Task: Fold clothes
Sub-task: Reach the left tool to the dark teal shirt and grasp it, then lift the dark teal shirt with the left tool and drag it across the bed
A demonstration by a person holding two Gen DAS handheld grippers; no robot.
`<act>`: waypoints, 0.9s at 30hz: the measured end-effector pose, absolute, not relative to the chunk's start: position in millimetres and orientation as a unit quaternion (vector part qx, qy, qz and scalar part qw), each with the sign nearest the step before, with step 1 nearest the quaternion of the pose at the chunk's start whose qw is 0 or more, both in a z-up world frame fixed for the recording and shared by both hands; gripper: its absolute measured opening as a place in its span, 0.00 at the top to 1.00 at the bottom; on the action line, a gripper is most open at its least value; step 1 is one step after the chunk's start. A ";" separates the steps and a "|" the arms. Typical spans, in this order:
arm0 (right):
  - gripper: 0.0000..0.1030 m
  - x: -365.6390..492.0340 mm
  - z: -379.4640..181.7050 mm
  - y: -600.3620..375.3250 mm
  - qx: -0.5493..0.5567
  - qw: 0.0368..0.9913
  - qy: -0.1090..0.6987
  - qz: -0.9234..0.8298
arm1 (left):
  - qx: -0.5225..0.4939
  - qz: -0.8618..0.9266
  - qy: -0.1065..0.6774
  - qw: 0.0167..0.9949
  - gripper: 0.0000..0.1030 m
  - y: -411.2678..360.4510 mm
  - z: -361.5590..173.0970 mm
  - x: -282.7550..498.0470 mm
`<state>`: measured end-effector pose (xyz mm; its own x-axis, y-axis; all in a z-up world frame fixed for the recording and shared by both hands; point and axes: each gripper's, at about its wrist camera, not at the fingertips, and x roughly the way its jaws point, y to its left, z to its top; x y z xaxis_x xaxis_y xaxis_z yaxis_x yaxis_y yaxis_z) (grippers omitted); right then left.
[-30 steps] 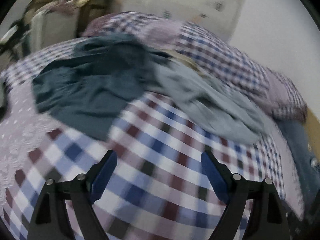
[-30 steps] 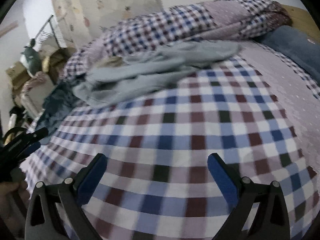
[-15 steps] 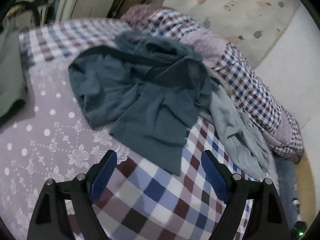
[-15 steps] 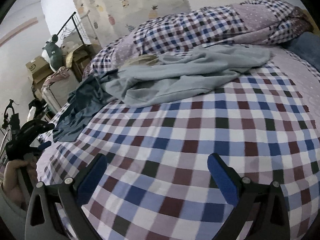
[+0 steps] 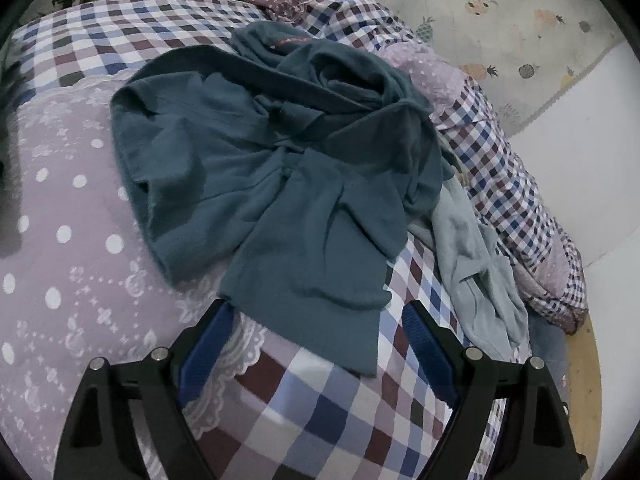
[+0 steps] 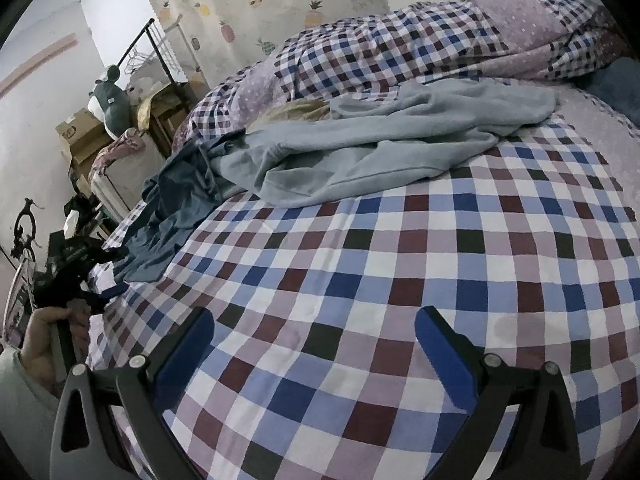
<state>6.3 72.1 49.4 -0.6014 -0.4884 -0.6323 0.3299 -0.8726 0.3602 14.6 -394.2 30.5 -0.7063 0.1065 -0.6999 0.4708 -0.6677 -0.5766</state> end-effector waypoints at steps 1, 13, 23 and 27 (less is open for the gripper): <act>0.00 6.4 49.7 72.3 0.382 0.230 -0.104 -0.889 | 0.367 -0.837 0.392 0.109 0.13 -394.0 29.7 13.4; 0.00 7.6 53.6 69.3 0.376 0.233 -0.105 -0.891 | 0.356 -0.813 0.450 0.096 0.16 -381.1 27.2 10.3; 0.00 7.6 55.6 69.2 0.375 0.235 -0.107 -0.890 | 0.339 -0.826 0.434 0.121 0.79 -381.3 17.7 6.0; 0.00 7.4 55.6 69.9 0.375 0.236 -0.108 -0.890 | 0.343 -0.818 0.445 0.120 0.93 -378.5 14.3 9.3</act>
